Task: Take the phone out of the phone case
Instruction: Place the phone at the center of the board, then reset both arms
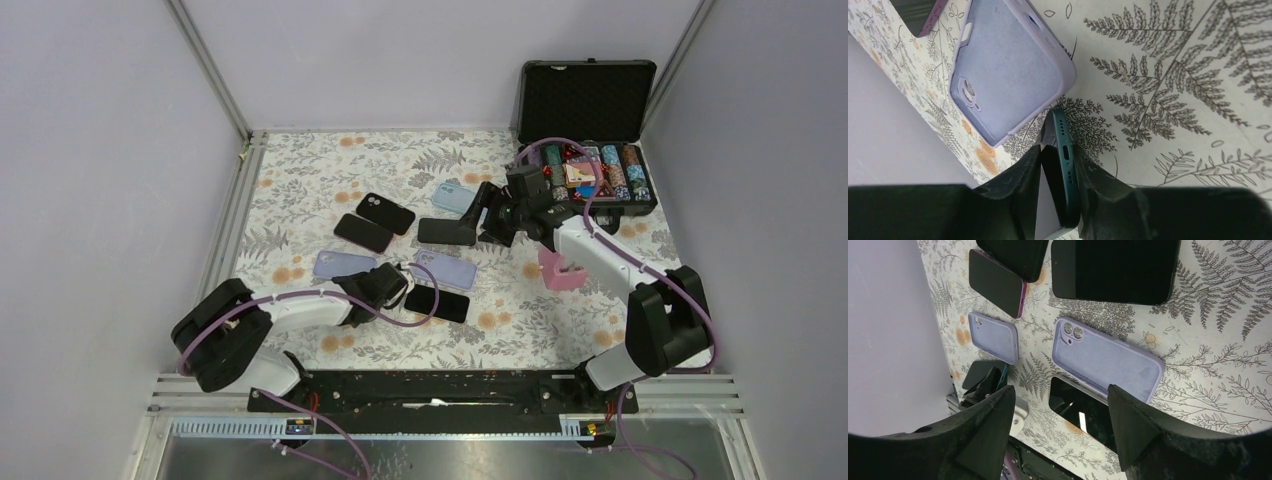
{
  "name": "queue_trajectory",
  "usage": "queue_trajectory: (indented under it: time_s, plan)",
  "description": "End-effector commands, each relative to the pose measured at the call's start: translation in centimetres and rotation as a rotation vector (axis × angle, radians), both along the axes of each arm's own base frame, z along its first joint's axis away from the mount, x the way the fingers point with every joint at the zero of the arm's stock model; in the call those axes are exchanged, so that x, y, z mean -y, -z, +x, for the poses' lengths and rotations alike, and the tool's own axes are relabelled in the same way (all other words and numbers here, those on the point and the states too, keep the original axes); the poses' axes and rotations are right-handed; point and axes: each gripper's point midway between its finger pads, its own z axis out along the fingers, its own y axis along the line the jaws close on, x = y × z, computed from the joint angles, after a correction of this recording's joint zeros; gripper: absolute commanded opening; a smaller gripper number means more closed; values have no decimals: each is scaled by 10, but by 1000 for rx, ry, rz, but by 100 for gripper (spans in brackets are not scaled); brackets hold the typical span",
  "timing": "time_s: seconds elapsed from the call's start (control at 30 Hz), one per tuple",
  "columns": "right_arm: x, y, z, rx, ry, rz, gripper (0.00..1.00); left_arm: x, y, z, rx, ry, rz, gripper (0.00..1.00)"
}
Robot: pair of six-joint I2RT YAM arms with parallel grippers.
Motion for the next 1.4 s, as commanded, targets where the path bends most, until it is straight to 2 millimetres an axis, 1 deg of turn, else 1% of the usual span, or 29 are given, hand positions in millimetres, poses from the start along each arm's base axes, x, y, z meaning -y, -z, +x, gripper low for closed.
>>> queue_trajectory:
  time_s: [0.0,0.1,0.17,0.27,0.33,0.4,0.43,0.5,0.53,0.57,0.6,0.67,0.7,0.77,0.83,0.87,0.9,0.97,1.07,1.13,1.17,1.23,1.27,1.37]
  plan:
    - [-5,-26,0,52,-19,67,74,12,8,1,-19,-29,-38,29]
    - [-4,-28,-2,51,-21,73,74,14,4,0,-17,-35,-53,37]
    - [-2,-28,-4,53,-21,65,74,17,-4,1,-3,-38,-80,45]
    - [1,-29,-6,58,-23,51,74,28,-24,3,17,-33,-159,60]
    - [3,-32,-8,67,-28,45,75,36,-39,4,37,-21,-220,67]
    - [5,-36,-10,77,-29,35,74,44,-53,5,53,-4,-281,77]
    - [7,-38,-11,84,-29,29,74,47,-62,5,65,4,-316,83]
    - [10,-45,-11,104,-29,18,74,54,-78,4,82,21,-383,89]
    - [12,-50,-10,119,-24,9,74,58,-87,4,98,27,-421,95]
    - [15,-55,-10,134,-20,-2,74,61,-99,4,118,35,-462,98]
    - [18,-61,-11,153,-18,-11,74,63,-112,5,147,36,-504,99]
    - [25,-74,-11,203,-7,-37,75,64,-148,10,244,13,-600,99]
    - [30,-82,-10,234,1,-51,75,59,-169,15,316,-34,-644,99]
    - [42,-102,-10,312,23,-88,76,41,-213,25,473,-175,-734,99]
    - [58,-122,-10,397,55,-143,77,29,-252,25,569,-278,-851,99]
    - [65,-133,-10,441,69,-165,77,22,-268,24,606,-343,-905,99]
    - [76,-145,-10,488,100,-202,78,14,-286,21,638,-394,-951,99]
    - [98,-170,-12,578,159,-268,79,2,-316,11,649,-434,-1013,99]
    - [139,-210,-22,685,295,-372,81,-27,-383,-15,711,-501,-1206,99]
    - [162,-235,-35,751,354,-425,82,-50,-419,-36,756,-504,-1332,99]
    - [171,-246,-41,781,377,-447,84,-59,-428,-46,766,-498,-1374,99]
    - [190,-263,-54,825,427,-490,90,-75,-439,-63,768,-501,-1439,99]
    - [198,-270,-62,844,447,-503,98,-85,-443,-71,772,-521,-1466,99]
    - [227,-289,-88,872,545,-533,100,-108,-458,-95,775,-532,-1578,99]
